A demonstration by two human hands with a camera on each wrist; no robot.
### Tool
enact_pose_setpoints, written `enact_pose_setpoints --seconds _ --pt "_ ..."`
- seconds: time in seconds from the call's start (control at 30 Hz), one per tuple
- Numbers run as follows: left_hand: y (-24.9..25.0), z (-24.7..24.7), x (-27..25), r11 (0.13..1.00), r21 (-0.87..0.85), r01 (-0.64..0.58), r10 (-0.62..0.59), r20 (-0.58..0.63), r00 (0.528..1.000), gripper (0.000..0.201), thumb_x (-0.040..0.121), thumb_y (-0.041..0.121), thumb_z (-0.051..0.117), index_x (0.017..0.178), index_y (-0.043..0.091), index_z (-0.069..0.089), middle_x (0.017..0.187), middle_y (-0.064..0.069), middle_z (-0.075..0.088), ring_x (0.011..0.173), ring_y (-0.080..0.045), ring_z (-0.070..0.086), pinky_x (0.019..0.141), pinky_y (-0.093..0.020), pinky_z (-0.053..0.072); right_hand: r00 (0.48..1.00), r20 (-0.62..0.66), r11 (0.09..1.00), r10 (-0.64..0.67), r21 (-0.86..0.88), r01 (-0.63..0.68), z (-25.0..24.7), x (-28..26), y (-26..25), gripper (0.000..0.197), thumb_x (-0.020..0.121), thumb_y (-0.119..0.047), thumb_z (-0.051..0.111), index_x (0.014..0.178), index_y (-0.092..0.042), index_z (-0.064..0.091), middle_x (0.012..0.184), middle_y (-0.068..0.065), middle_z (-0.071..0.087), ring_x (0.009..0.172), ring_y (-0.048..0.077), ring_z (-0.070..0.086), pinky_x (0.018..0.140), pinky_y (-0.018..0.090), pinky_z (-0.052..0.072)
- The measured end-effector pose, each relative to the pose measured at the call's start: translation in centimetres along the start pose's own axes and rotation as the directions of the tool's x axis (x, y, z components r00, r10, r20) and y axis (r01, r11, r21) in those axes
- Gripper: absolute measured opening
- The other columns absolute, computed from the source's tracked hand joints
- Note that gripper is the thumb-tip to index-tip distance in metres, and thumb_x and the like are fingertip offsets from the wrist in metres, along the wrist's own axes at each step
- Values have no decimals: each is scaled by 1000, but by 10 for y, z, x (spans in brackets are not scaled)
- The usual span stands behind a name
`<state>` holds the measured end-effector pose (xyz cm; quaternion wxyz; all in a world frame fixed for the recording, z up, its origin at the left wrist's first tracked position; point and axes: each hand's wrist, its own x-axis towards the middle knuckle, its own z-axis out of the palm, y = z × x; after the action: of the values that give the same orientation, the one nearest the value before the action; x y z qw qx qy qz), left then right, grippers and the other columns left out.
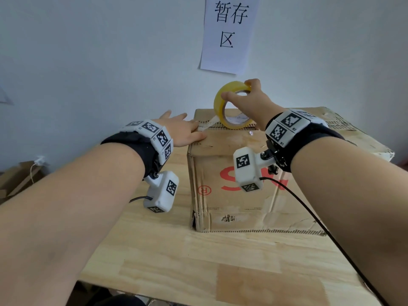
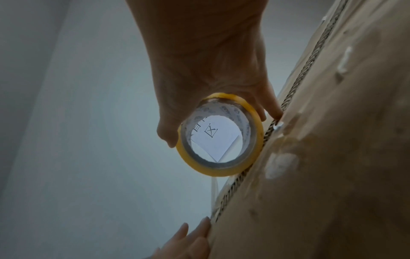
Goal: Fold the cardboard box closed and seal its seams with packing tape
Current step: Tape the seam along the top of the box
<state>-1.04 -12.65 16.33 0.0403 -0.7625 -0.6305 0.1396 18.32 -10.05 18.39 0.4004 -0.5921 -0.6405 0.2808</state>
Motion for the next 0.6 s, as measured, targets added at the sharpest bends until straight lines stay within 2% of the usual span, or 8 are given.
enact_pose_setpoints --seconds 0.13,0.2,0.3,0.4,0.53,0.6 --pt "16 1 4 994 -111 15 -18 -26 999 56 100 44 14 147 16 22 157 1 17 145 -21 11 116 -52 5 999 23 999 35 29 -35 -6 -2 -1 80 80 -54 65 140 -22 24 112 2 45 98 23 49 80 38 45" --pt "27 3 8 984 -176 40 -47 -38 998 57 99 46 15 146 15 24 156 -1 19 144 -20 14 115 -51 7 998 43 998 55 36 -56 -9 -1 -2 82 78 -56 66 140 -23 24 115 3 46 100 24 50 81 40 45" --pt "37 2 12 974 -215 67 -76 -33 997 65 98 53 15 151 15 13 160 -2 7 146 -16 6 117 -48 4 998 48 997 51 49 -53 -8 1 -4 86 76 -63 64 140 -22 23 118 2 49 104 23 50 84 38 42" --pt "32 3 14 974 -219 54 -62 -31 998 67 97 57 14 152 18 9 160 1 3 147 -14 4 117 -48 2 999 22 999 25 27 -26 -4 4 -4 85 76 -67 62 137 -21 25 108 -1 52 99 20 53 82 34 43" --pt "12 9 11 969 -232 82 -87 -10 996 67 96 58 12 152 21 5 160 3 0 147 -15 4 116 -50 -2 1000 9 1000 -4 18 4 8 4 -11 82 74 -63 67 132 -21 28 95 -5 54 95 19 57 83 35 48" --pt "5 12 8 967 -232 102 -106 -5 994 67 96 58 12 152 21 4 160 3 -1 147 -15 4 116 -49 -3 1000 10 1000 -15 16 15 15 4 -17 80 75 -60 67 132 -20 29 90 -7 53 92 18 56 79 34 48"
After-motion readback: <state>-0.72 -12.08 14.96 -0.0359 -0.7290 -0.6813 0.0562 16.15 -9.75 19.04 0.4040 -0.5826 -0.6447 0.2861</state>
